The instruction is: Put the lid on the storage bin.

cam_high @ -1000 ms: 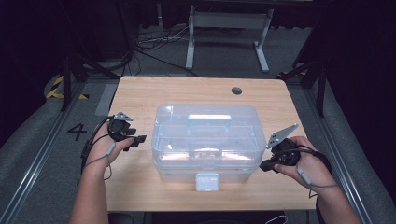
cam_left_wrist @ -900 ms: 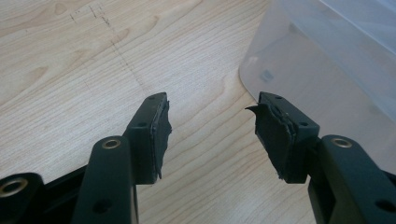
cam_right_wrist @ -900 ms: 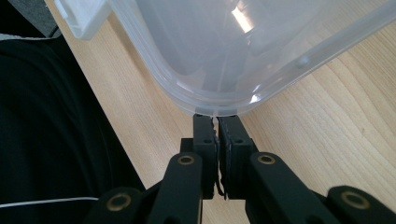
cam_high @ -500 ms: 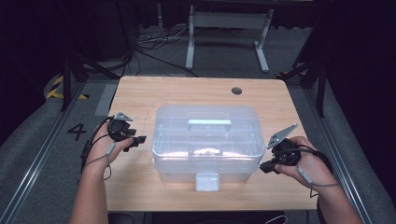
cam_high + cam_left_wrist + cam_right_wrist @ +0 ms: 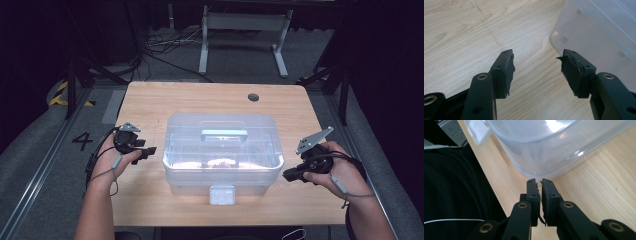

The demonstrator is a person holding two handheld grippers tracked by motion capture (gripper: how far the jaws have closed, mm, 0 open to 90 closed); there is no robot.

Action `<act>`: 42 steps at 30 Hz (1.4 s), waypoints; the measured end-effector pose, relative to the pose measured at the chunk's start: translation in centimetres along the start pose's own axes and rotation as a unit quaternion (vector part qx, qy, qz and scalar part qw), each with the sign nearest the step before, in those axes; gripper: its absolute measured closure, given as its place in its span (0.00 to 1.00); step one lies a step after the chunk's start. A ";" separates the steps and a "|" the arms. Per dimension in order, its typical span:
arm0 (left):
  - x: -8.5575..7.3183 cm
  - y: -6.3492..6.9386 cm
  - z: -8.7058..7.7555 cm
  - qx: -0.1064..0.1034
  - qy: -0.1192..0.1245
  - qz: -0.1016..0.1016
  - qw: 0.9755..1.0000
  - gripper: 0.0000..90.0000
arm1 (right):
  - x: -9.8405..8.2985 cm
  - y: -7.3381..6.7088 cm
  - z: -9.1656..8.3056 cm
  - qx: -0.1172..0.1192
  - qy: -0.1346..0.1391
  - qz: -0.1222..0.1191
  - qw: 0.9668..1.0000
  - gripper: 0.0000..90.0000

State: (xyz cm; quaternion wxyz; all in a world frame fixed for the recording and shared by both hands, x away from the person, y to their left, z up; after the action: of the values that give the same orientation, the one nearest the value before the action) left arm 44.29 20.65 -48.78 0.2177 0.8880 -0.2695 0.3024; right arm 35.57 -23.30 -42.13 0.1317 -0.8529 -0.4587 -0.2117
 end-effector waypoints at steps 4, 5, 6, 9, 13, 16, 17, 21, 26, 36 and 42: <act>-0.3 0.3 -0.6 -0.002 0.022 -0.005 1.000 0.48 | 0.6 0.8 -1.4 0.000 0.030 0.002 1.000 0.95; -0.3 0.3 -0.8 -0.001 0.024 -0.004 1.000 0.48 | 0.8 0.9 -1.7 0.001 0.037 0.002 0.999 0.95; -0.5 0.5 -1.0 0.001 0.027 -0.006 1.000 0.48 | 0.9 1.0 -1.9 0.003 0.045 0.000 0.999 0.95; -1.0 0.7 -1.5 0.003 0.028 -0.001 1.000 0.47 | 1.8 1.1 -2.7 0.019 0.073 -0.005 0.997 0.95; -1.8 1.1 -2.0 0.007 0.030 0.000 1.000 0.47 | 3.1 1.7 -3.3 0.018 0.109 -0.006 0.994 0.96; -2.1 1.2 -2.3 0.011 0.035 0.001 0.999 0.47 | 3.7 2.2 -3.5 0.012 0.124 -0.004 0.992 0.95; -2.2 1.1 -2.6 0.016 0.036 0.003 0.999 0.47 | 4.0 2.5 -3.6 0.010 0.135 0.000 0.991 0.95; -2.8 1.1 -3.0 0.029 0.029 0.011 0.999 0.45 | 5.5 4.0 -3.8 0.002 0.188 0.020 0.982 0.95; -3.2 1.4 -3.4 0.032 0.036 0.004 0.999 0.45 | 6.9 6.6 -4.0 -0.034 0.247 0.053 0.967 0.95; -3.2 1.3 -3.2 0.033 0.042 0.001 0.999 0.44 | 6.5 10.8 -3.8 -0.089 0.291 0.111 0.946 0.93; -2.8 1.4 -2.4 0.031 0.039 0.008 0.999 0.44 | 5.5 13.1 -2.3 -0.106 0.288 0.137 0.942 0.93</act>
State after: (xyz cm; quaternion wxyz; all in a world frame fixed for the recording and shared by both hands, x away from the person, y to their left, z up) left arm 40.58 21.89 -48.55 0.1983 0.8798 -0.2582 0.3462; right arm 48.70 -27.47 -37.84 0.1945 -0.8191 -0.2552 -0.4756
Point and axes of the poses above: each handheld gripper's, and its own axes: z roughly forward along the jaws, x roughly out of its top, y roughly to its right, the point moved 9 cm from there along z, roughly forward along the jaws, and after that the axes turned 7 degrees about -x, right-handed, at the moved point
